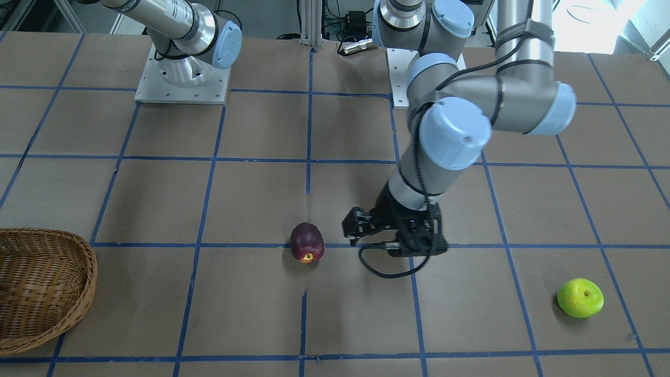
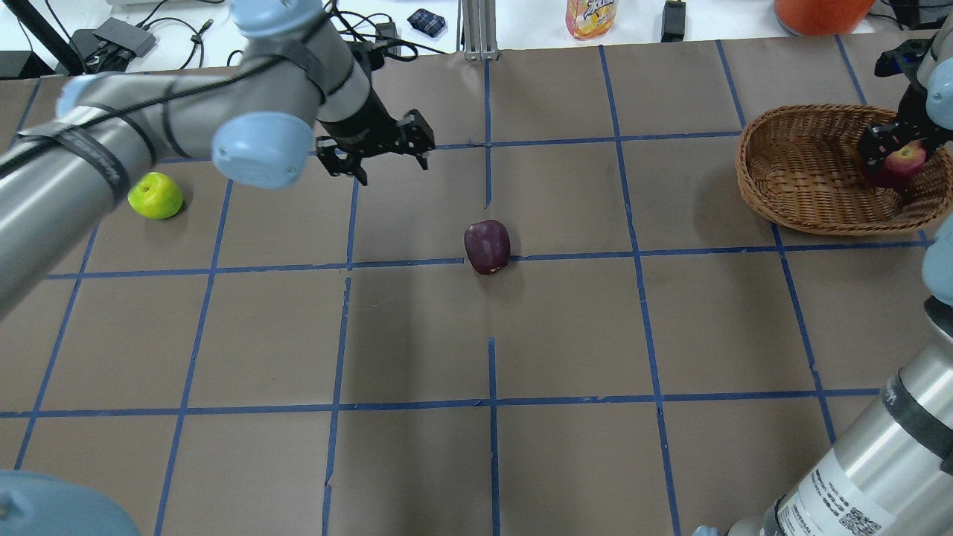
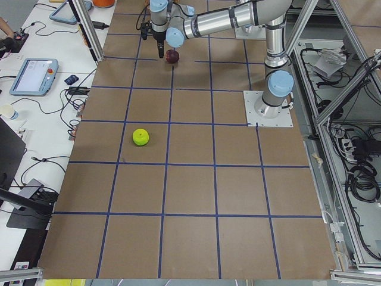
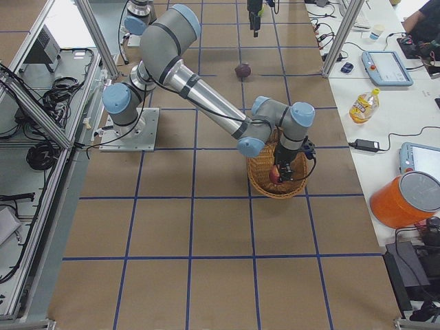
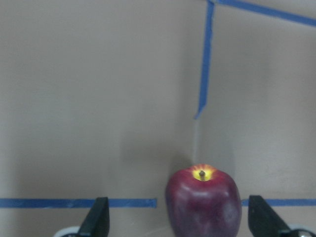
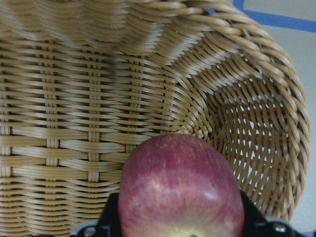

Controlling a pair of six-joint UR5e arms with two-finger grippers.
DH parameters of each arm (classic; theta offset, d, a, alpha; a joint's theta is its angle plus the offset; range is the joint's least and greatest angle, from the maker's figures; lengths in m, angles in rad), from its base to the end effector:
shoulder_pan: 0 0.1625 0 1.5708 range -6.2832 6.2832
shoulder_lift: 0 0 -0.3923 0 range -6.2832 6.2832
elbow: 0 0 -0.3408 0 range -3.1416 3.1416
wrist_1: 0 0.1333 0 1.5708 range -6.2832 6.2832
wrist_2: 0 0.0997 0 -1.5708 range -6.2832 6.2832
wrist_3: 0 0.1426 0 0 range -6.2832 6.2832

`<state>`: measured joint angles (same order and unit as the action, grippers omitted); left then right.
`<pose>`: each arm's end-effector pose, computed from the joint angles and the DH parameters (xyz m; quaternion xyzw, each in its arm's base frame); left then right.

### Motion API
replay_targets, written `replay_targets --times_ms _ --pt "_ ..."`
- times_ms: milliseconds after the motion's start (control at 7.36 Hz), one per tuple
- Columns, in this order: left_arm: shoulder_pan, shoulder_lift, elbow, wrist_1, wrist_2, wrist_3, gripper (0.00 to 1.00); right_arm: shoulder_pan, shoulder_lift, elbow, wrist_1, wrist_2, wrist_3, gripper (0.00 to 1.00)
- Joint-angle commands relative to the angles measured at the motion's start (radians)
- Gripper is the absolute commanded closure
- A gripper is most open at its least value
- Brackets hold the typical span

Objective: Put all apples into basket
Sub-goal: 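Move the left gripper over the green apple while the right gripper returns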

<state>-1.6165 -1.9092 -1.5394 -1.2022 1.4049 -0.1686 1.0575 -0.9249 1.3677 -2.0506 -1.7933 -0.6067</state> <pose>-0.1824 -0.5555 0.2953 0.0586 -0.9944 0.0216 0.0856 -0.2299 -0.6152 0.1945 0.0443 -0.9927 -0.0434 0.1038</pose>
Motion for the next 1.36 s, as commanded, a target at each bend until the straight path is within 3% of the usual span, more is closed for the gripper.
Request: replay_targets --times_ms 0,136,272,408,544,680,816,1087,1223 --pt "0.231 0.038 0.106 -0.161 0.104 0.343 0.00 -0.004 0.008 0.002 0.000 0.000 -0.018 0.10" --pt "0.289 0.015 0.142 -0.175 0.127 0.500 0.00 -0.011 0.006 0.002 0.000 -0.003 -0.031 0.00" --pt "0.317 -0.034 0.172 -0.153 0.202 0.591 0.00 -0.017 0.004 0.002 0.006 -0.005 -0.034 0.00" --pt "0.354 -0.107 0.223 -0.052 0.213 0.610 0.00 -0.021 -0.006 -0.004 0.024 -0.017 -0.034 0.00" --pt "0.395 -0.164 0.244 -0.039 0.216 0.653 0.00 -0.019 -0.044 0.002 0.048 -0.008 -0.034 0.00" --pt "0.435 -0.210 0.249 -0.028 0.213 0.665 0.00 -0.008 -0.099 0.002 0.158 0.012 -0.028 0.00" --pt "0.461 -0.223 0.243 -0.033 0.213 0.670 0.00 0.007 -0.158 0.005 0.262 0.114 -0.018 0.00" --pt "0.483 -0.261 0.240 -0.019 0.203 0.689 0.00 0.146 -0.238 0.010 0.399 0.147 0.196 0.01" --pt "0.483 -0.275 0.223 -0.019 0.201 0.698 0.00 0.250 -0.265 0.013 0.423 0.147 0.290 0.07"
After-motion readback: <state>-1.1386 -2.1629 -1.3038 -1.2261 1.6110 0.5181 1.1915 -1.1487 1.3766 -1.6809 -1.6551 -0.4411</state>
